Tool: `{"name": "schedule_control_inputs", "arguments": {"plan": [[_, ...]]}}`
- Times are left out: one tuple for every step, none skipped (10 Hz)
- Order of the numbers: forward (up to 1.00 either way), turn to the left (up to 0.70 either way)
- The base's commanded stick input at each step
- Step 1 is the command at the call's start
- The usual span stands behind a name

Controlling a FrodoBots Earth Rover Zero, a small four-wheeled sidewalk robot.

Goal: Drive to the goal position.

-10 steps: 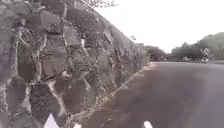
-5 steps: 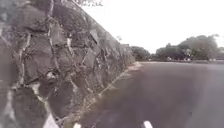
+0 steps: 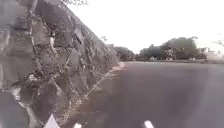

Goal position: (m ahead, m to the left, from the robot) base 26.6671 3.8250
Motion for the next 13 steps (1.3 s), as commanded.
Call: {"name": "schedule_control_inputs", "arguments": {"plan": [[0.00, -0.43], [0.48, 0.00], [0.74, 0.00], [1.00, 0.00], [1.00, 0.00], [1.00, 0.00], [1.00, -0.28], [1.00, -0.28], [1.00, -0.28], [1.00, -0.28], [1.00, -0.28], [1.00, -0.28], [1.00, -0.28]]}}
